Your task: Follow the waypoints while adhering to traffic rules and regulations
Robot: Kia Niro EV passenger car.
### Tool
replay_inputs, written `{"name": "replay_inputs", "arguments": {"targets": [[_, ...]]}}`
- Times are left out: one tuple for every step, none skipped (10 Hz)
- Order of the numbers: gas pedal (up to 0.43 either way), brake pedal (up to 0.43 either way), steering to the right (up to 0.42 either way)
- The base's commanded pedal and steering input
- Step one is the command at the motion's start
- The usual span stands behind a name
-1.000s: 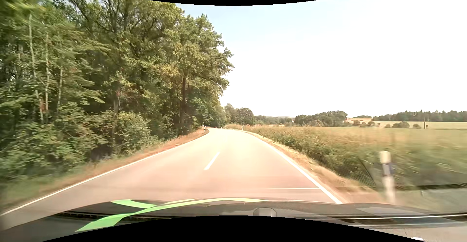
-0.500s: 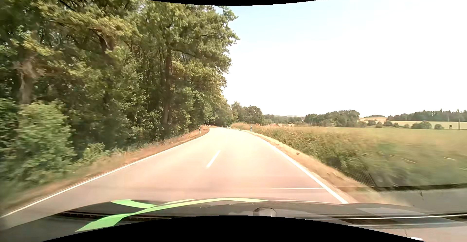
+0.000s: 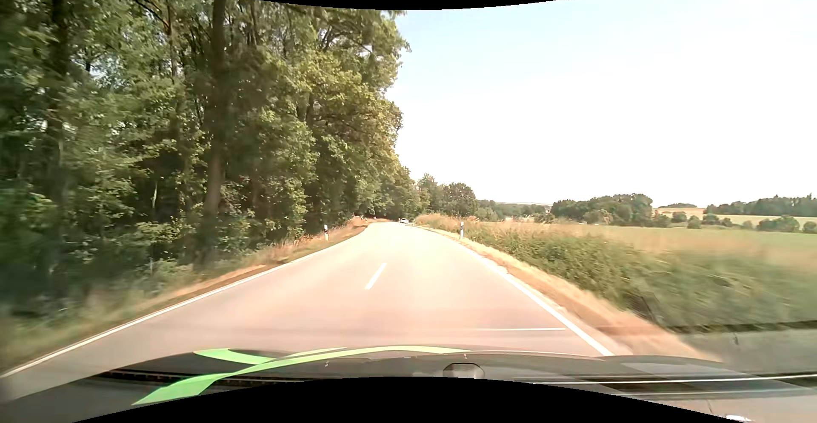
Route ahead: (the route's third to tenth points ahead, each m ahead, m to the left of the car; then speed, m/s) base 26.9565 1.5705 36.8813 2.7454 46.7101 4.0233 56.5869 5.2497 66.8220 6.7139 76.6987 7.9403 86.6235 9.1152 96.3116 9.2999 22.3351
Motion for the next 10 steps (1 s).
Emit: {"name": "replay_inputs", "arguments": {"targets": [[0.000, 0.000, -0.018], [0.000, 0.000, -0.019], [0.000, 0.000, -0.020], [0.000, 0.000, -0.020], [0.000, 0.000, -0.020], [0.000, 0.000, -0.020], [0.000, 0.000, -0.020], [0.000, 0.000, -0.020], [0.000, 0.000, -0.020], [0.000, 0.000, -0.020]]}}
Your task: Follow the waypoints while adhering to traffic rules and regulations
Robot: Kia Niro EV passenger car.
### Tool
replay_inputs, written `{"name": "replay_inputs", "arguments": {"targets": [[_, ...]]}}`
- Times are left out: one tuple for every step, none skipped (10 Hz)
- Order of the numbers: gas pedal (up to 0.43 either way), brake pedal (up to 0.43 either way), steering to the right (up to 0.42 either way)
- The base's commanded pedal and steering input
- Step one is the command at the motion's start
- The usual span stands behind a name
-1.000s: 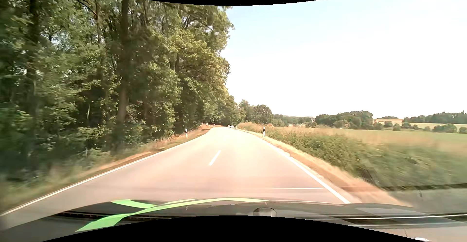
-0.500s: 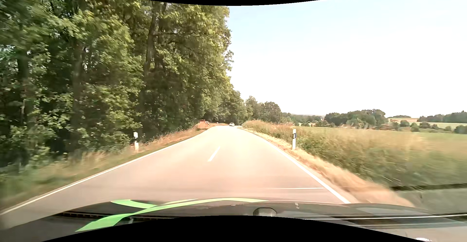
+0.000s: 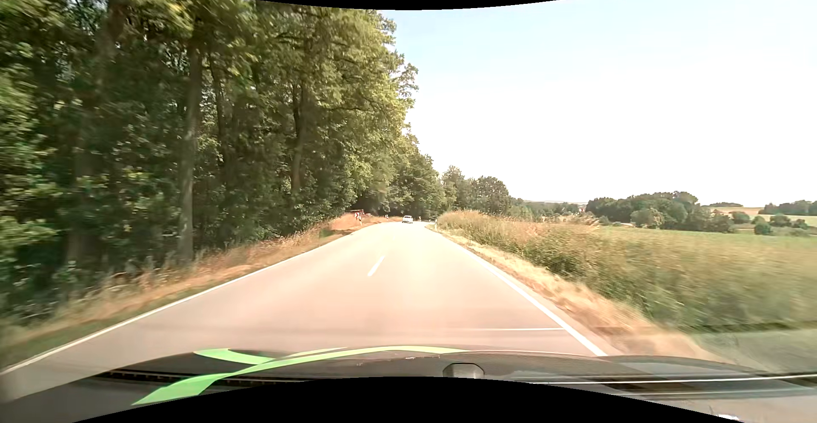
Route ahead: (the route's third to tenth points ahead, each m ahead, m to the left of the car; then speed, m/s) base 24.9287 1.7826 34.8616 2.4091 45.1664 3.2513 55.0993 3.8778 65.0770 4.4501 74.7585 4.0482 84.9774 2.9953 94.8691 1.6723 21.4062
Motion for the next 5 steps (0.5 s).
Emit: {"name": "replay_inputs", "arguments": {"targets": [[0.000, 0.000, -0.020], [0.000, 0.000, -0.020], [0.000, 0.000, -0.018], [0.000, 0.000, -0.017], [0.000, 0.000, -0.016]]}}
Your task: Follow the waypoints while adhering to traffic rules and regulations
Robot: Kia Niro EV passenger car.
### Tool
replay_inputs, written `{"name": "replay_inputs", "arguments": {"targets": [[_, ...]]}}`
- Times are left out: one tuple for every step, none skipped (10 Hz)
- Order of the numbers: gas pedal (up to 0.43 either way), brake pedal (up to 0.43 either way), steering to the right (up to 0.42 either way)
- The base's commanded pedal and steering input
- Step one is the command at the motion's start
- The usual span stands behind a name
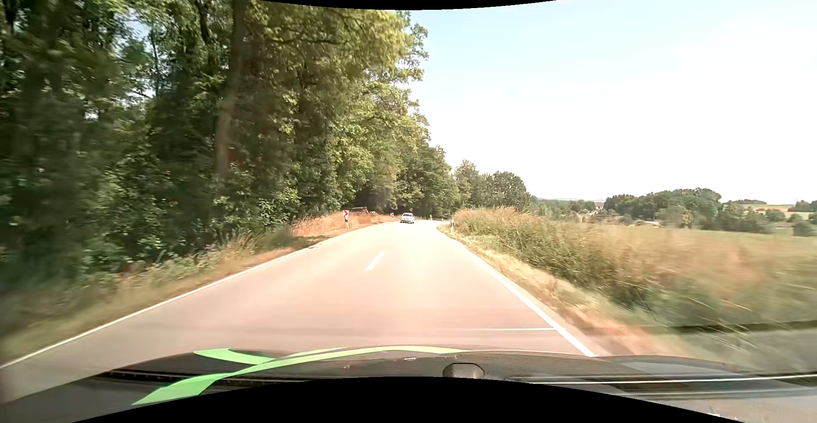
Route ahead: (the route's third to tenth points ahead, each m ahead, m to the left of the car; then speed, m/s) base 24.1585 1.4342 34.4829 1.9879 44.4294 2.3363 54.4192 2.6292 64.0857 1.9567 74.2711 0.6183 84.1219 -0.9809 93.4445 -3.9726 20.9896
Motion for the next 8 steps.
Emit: {"name": "replay_inputs", "arguments": {"targets": [[0.000, 0.000, -0.015], [0.000, 0.000, -0.014], [0.000, 0.000, -0.011], [0.000, 0.000, -0.011], [0.000, 0.000, -0.011], [0.000, 0.000, -0.010], [0.000, 0.024, -0.007], [0.000, 0.043, -0.004]]}}
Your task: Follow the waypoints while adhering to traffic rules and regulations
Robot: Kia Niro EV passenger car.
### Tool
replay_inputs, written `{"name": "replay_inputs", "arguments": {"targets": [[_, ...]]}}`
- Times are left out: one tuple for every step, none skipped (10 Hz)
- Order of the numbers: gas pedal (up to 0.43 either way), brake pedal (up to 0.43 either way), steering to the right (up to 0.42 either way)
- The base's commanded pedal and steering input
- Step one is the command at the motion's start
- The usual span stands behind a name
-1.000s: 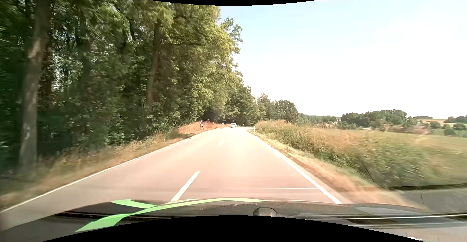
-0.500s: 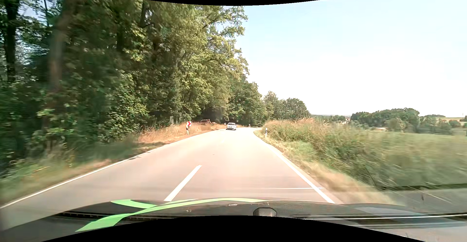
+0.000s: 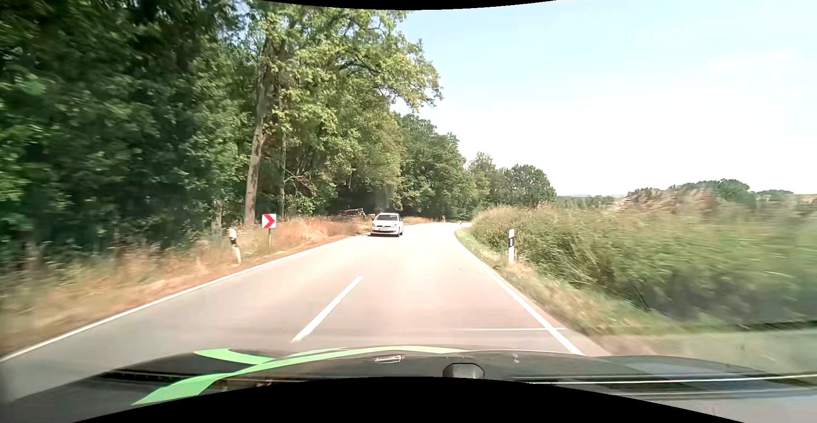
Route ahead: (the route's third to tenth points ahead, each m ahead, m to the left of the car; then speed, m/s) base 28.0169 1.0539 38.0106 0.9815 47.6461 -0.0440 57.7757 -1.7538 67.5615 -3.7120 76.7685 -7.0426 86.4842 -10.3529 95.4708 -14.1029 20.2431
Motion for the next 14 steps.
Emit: {"name": "replay_inputs", "arguments": {"targets": [[0.000, 0.037, -0.002], [0.000, 0.018, -0.003], [0.000, 0.000, -0.003], [0.000, 0.000, -0.002], [0.000, 0.000, 0.000], [0.000, 0.000, 0.002], [0.000, 0.000, 0.004], [0.000, 0.000, 0.006], [0.000, 0.000, 0.010], [0.000, 0.000, 0.013], [0.000, 0.000, 0.015], [0.000, 0.000, 0.017], [0.000, 0.000, 0.019], [0.000, 0.000, 0.022]]}}
